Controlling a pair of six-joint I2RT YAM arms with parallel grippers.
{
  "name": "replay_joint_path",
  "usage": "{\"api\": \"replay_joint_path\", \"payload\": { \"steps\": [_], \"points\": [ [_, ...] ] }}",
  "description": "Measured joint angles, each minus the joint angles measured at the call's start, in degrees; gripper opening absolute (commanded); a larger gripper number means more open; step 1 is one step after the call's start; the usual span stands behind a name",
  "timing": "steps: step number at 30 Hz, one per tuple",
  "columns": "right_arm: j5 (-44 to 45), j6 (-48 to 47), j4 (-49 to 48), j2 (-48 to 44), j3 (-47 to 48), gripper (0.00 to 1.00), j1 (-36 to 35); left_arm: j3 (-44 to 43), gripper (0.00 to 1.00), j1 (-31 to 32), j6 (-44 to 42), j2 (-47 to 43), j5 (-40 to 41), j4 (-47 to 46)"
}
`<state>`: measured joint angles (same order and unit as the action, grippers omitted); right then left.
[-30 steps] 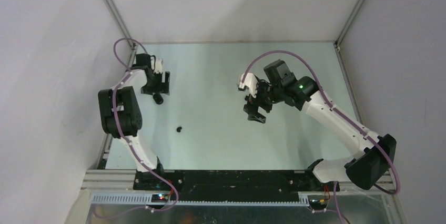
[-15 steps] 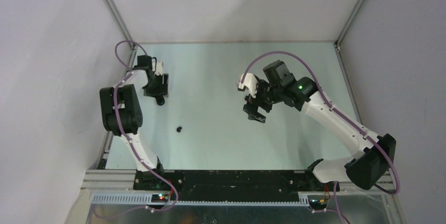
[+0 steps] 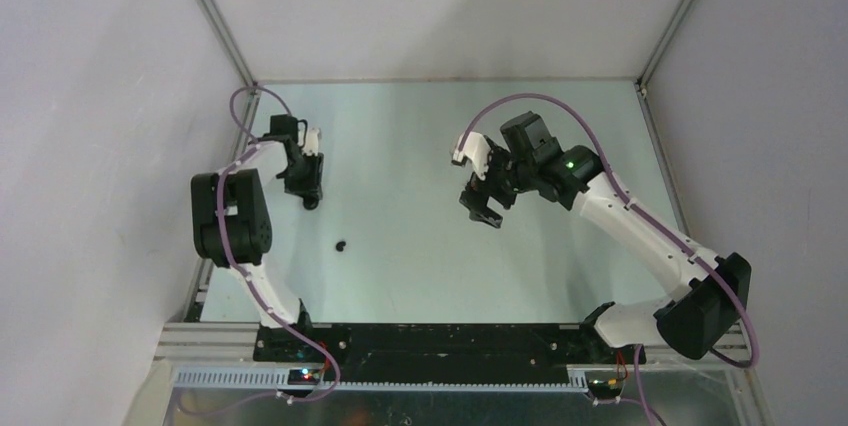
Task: Insert the wireless bluetooth earbuds into the charging case
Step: Pick up the charging case at the center of the board.
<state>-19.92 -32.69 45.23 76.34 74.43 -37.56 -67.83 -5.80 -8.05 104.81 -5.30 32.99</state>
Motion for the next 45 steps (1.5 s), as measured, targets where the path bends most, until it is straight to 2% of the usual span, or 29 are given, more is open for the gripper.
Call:
{"api": "replay_joint_path", "payload": {
  "steps": [5, 10, 13, 16, 21, 27, 35, 40, 45],
  "points": [
    [-2.43, 3.58, -0.94, 1.7, 0.66, 0.99, 2.58, 0.0, 0.27, 2.29, 0.04, -2.54, -2.38, 1.31],
    [-9.99, 12.02, -2.21, 7.45, 8.07, 0.99, 11.8, -6.38, 0.28, 6.97, -0.17, -6.38, -10.27, 4.22],
    [-18.71, 21.29, -6.38, 12.52, 16.11, 0.99, 18.78, -11.67, 0.29, 12.52, -1.42, -9.97, -14.47, 3.1],
    [-26.73, 33.03, -15.32, 16.41, 19.96, 0.99, 23.63, -13.73, 0.3, 18.86, -2.03, -15.34, -18.08, -0.37],
    [-33.88, 44.52, -23.37, 21.66, 19.85, 0.97, 22.53, -12.57, 0.31, 27.63, -5.18, -23.04, -24.24, -5.51],
    [-39.71, 52.28, -27.67, 25.27, 16.5, 0.8, 19.76, -2.95, 0.31, 36.35, -11.56, -27.67, -23.23, -8.55],
    [-43.04, 51.56, -26.73, 25.38, 15.04, 0.73, 16.74, 0.61, 0.31, 38.47, -12.0, -27.23, -20.33, -9.84],
    [-40.44, 45.92, -20.81, 25.4, 15.26, 0.71, 12.7, 0.61, 0.31, 38.69, -11.96, -27.23, -20.06, -11.61],
    [-37.48, 42.6, -17.42, 25.94, 15.61, 0.65, 10.91, 1.27, 0.31, 38.69, -11.96, -27.26, -19.98, -12.2]
  ]
}}
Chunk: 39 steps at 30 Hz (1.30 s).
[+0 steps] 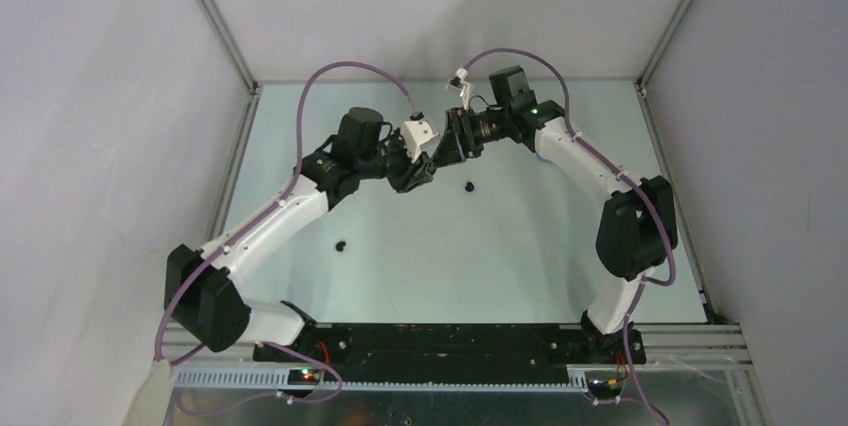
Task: Insert the wireless bluetooth earbuds into the charging case
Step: Pick up the charging case at the center of the board.
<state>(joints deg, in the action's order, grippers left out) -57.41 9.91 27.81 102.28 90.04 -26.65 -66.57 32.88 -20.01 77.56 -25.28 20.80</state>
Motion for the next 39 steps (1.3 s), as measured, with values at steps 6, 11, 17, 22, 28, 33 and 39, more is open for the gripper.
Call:
{"api": "replay_joint_path", "payload": {
  "steps": [6, 11, 17, 22, 28, 33, 39],
  "points": [
    [2.03, -1.66, 2.01, 2.38, 1.03, 0.55, -0.48, 1.01, 0.31, 0.15, 0.0, -0.02, -0.02, -0.55],
    [2.05, -2.08, 3.02, 3.21, 2.25, 0.37, -1.66, 1.77, 0.31, 0.15, 0.0, -0.02, -0.59, -0.57],
    [1.64, -1.38, 4.07, 3.78, 3.26, 0.17, -2.14, 2.12, 0.39, 0.17, -0.04, -0.44, -0.59, -0.92],
    [1.36, -1.46, 4.57, 3.91, 3.41, 0.09, -1.88, 2.12, 0.97, 0.22, -0.35, -0.5, -0.87, -1.29],
    [0.52, -3.02, 5.79, 3.89, 4.17, 0.08, 0.7, 2.1, 0.99, -0.68, -0.02, -1.75, -6.16, -0.26],
    [-1.4, -10.67, 13.38, 3.82, 8.92, 0.08, 5.95, 2.08, 0.99, -8.76, 5.05, -2.29, -21.66, -2.27],
    [-4.44, -24.55, 24.55, 1.55, 12.98, 0.08, 6.14, 2.58, 0.99, -14.69, 17.75, -0.11, -37.0, -13.44]
  ]
}}
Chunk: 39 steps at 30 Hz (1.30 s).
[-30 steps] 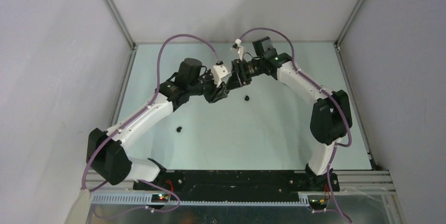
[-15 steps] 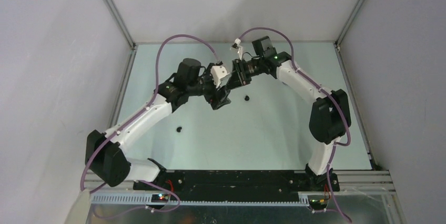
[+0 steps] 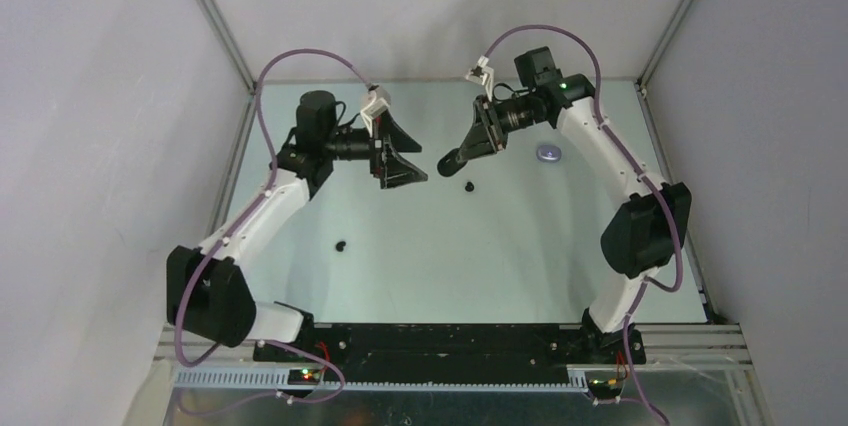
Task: Insert the wireless bluetooth earbuds into the charging case
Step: Pick up the charging case at the center of the board.
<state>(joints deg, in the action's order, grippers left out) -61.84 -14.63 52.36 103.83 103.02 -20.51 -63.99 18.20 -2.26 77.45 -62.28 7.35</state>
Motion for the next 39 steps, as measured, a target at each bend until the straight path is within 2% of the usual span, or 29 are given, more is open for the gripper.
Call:
{"api": "replay_joint_path", "payload": {
  "steps": [6, 8, 11, 13, 17, 19, 23, 29, 36, 39],
  "points": [
    [-2.47, -10.05, 5.29, -3.61, -1.31, 0.09, -2.56, 8.39, 0.99, 0.15, 25.14, 2.99, -7.39, -28.41],
    [-3.02, -11.82, 6.1, -3.78, -1.55, 0.09, -2.89, 9.84, 0.97, 0.17, 30.75, 4.44, -7.93, -34.36],
    [-2.89, -13.33, 6.69, -3.78, -1.95, 0.09, -3.34, 10.12, 0.91, 0.28, 33.16, 5.07, -8.0, -36.63],
    [-1.88, -14.03, 7.13, -3.78, -1.92, 0.09, -3.72, 9.11, 0.91, 0.76, 29.94, 4.98, -8.02, -33.07],
    [1.46, -16.63, 11.47, -2.34, 1.4, 0.09, -5.55, 1.77, 0.9, 3.98, 11.19, 4.98, -5.27, -9.9],
    [2.89, -18.14, 14.23, -1.11, 4.68, 0.1, -6.32, -1.14, 0.85, 6.21, 2.58, 4.83, -3.8, -0.85],
    [4.55, -20.46, 17.9, -0.24, 8.31, 0.1, -7.06, -2.03, 0.75, 8.7, -7.04, 4.37, -2.03, 9.01],
    [8.39, -23.89, 22.71, 0.15, 9.4, 0.1, -7.91, -2.03, 0.72, 9.44, -13.94, 4.37, -0.04, 16.87],
    [11.54, -27.26, 27.85, 3.32, 12.02, 0.11, -10.51, -2.05, 0.72, 10.78, -16.98, 4.37, 1.01, 19.8],
    [11.85, -28.59, 29.75, 4.68, 13.62, 0.11, -11.54, -2.05, 0.67, 11.26, -17.75, 4.37, 1.11, 20.35]
  ]
}}
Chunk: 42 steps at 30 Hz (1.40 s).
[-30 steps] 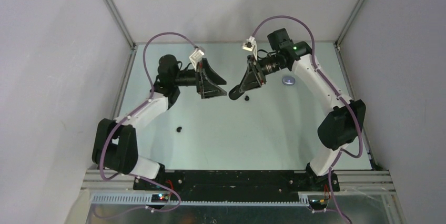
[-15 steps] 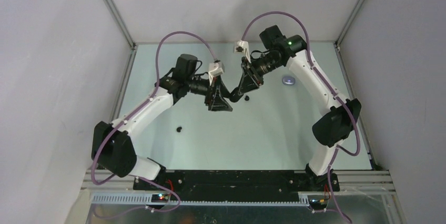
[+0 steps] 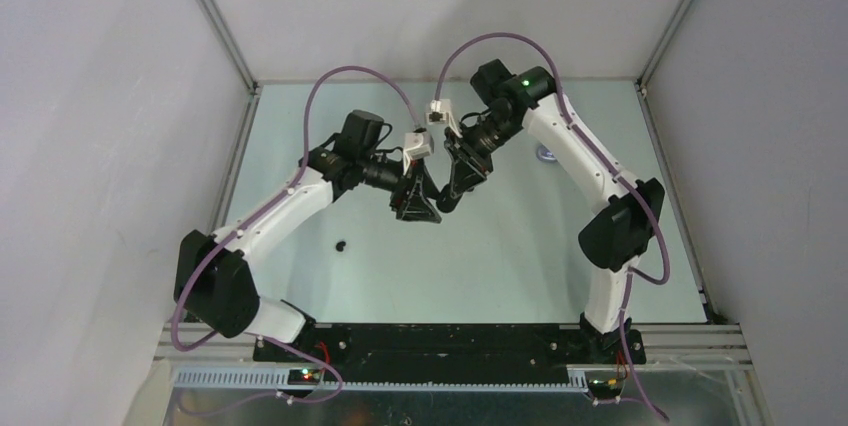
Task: Insert the wireless bluetooth earbuds into the charging case
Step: Pick up the charging case at the center of the board.
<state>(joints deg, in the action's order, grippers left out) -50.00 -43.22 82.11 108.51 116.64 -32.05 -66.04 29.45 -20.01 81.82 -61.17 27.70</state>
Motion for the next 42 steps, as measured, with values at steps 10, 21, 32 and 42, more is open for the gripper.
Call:
{"api": "replay_joint_path", "payload": {
  "steps": [10, 21, 32, 42],
  "points": [
    [-2.34, -1.9, 2.78, 0.7, 0.66, 0.11, -1.07, 0.0, 0.44, 0.39, -0.48, 0.04, -0.81, -0.09],
    [-3.61, -1.62, 2.54, 0.7, 0.83, 0.16, -1.44, 0.0, 0.22, 0.44, 0.79, 0.04, -2.45, -0.15],
    [-3.34, 2.12, 0.5, 0.5, 0.76, 0.35, -1.53, 0.0, 0.0, 0.11, 3.85, 0.42, -2.62, -1.07],
    [-4.09, 7.78, -6.78, -1.57, 0.09, 0.77, 2.01, 0.94, 0.0, -0.68, 11.28, 0.61, -5.51, -11.17]
  ]
}}
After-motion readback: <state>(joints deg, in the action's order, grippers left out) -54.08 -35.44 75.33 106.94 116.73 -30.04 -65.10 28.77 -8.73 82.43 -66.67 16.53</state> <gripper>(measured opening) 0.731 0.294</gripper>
